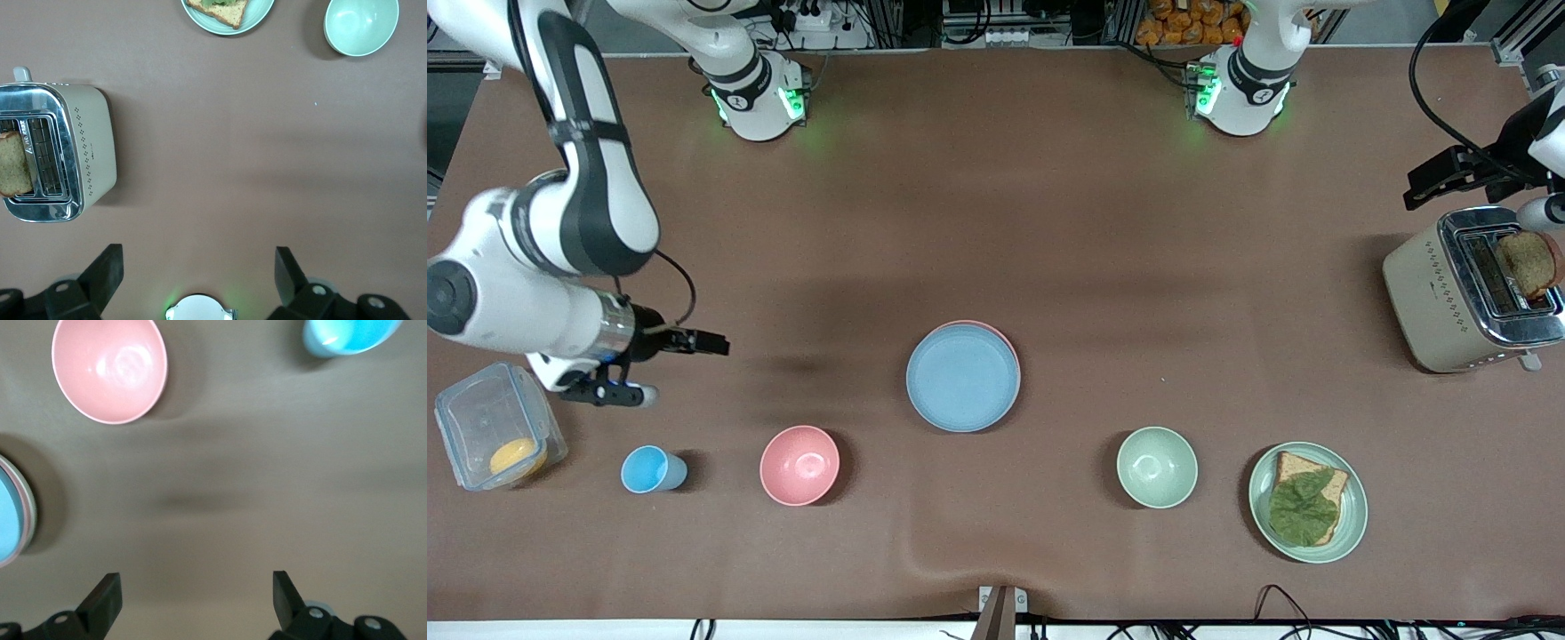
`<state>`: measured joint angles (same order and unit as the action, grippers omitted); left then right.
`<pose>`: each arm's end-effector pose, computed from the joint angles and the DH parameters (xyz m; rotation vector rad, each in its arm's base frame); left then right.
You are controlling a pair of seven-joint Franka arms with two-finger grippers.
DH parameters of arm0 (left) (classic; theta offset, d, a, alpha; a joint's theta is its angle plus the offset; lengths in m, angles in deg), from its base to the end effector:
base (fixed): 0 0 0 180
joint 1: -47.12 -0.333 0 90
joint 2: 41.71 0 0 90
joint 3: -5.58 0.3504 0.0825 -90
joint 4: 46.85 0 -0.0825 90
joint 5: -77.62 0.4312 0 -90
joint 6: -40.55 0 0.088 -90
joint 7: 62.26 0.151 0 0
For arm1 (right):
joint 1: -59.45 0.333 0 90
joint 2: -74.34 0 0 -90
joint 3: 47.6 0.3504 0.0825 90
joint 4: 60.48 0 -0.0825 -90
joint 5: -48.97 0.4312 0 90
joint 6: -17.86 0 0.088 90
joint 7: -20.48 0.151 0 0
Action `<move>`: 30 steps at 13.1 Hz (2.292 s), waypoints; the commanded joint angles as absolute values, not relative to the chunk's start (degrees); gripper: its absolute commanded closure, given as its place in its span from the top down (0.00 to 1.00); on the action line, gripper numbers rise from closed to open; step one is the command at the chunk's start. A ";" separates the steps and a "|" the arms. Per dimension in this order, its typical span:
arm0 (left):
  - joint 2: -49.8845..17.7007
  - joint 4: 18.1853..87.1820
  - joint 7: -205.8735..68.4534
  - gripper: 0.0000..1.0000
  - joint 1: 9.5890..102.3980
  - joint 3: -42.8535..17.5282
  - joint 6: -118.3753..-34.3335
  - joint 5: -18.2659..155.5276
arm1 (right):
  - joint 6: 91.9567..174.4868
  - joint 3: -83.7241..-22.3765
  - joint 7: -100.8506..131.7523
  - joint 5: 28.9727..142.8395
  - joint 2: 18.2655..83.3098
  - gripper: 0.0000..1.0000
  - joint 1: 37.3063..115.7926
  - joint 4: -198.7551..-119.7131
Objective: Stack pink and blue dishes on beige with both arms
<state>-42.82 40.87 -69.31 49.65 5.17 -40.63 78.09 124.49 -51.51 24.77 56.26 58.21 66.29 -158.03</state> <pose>0.5739 -0.0282 0.6341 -3.1196 -0.1133 0.1463 0.6719 0.0525 0.3894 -3.0412 0.1006 0.1952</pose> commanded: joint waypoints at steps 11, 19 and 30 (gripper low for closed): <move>-44.26 41.39 -74.21 1.00 50.55 3.03 -39.35 77.97 | 112.02 -50.77 14.24 48.27 75.31 1.00 59.19 -153.57; -43.91 39.54 -73.60 1.00 50.11 3.11 -39.08 78.15 | 108.48 -51.81 17.59 48.45 75.48 1.00 59.01 -149.68; -43.73 39.28 -73.86 1.00 50.63 2.68 -37.59 78.15 | 107.52 -51.91 17.49 49.06 75.75 1.00 59.10 -149.77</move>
<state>-43.31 39.91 -73.07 50.28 2.87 -38.76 78.09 108.55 -52.55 17.04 49.54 75.19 59.95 -149.99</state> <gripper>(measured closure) 0.000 0.000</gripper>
